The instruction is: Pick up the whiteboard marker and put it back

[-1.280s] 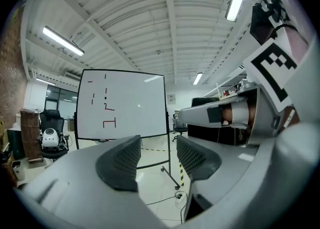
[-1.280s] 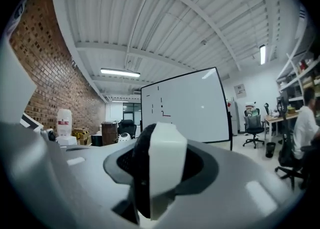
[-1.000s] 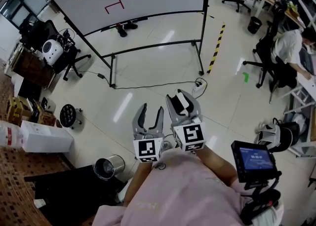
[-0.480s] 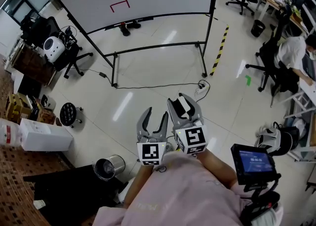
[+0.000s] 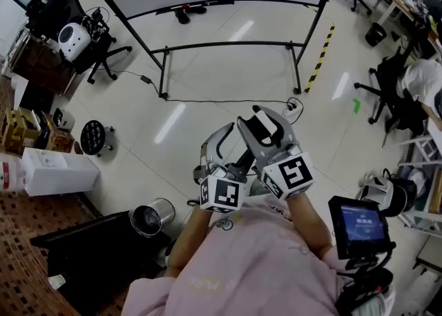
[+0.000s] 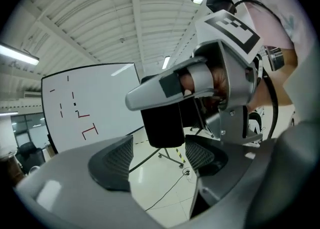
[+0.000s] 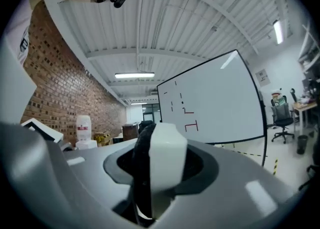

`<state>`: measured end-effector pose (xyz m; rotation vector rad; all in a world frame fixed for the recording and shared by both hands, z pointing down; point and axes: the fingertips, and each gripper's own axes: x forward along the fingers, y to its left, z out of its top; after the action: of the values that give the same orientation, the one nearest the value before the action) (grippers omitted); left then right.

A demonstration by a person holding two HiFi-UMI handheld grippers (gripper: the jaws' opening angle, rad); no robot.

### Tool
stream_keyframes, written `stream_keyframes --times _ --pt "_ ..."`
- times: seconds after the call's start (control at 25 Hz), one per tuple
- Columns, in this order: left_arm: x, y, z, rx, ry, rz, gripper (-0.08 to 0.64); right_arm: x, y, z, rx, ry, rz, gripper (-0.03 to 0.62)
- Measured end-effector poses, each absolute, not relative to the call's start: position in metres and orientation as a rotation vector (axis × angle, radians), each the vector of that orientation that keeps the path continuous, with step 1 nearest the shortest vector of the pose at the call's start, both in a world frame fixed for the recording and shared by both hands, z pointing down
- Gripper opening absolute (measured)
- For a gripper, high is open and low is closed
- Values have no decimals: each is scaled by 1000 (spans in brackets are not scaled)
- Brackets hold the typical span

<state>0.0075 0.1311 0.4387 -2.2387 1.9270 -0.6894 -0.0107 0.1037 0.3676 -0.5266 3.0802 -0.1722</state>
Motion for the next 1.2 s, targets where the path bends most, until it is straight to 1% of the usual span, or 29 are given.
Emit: stream_keyframes --times 0.12,0.16,0.24,0.32,0.4,0.6,0.72,0.96,1.2 --pt "-10 99 449 -2288 1851 -727 327 -45 88 383 -412 3154 -154 167" --pt "-15 84 452 -2297 1836 -737 307 -56 81 385 -358 3168 -146 167" --pt "-30 51 455 -2285 1828 -761 307 -75 62 388 -305 3191 -53 167" --pt "-49 12 459 -2261 1845 -767 311 -94 27 391 -294 3198 -5 167" --pt "-73 -30 462 -2236 1878 -765 307 -117 -15 394 -259 3201 -36 167" --pt "-147 -131 440 -2129 2011 -789 301 -187 -111 374 -129 3183 -14 169" --pt "-196 -187 419 -2064 2039 -777 298 -232 -163 351 -84 3155 58 170" --pt "-301 -284 392 -1995 2078 -654 283 -331 -253 329 -42 3102 194 176" --pt "-410 -379 368 -1978 2036 -537 275 -439 -343 307 -148 3065 404 179"
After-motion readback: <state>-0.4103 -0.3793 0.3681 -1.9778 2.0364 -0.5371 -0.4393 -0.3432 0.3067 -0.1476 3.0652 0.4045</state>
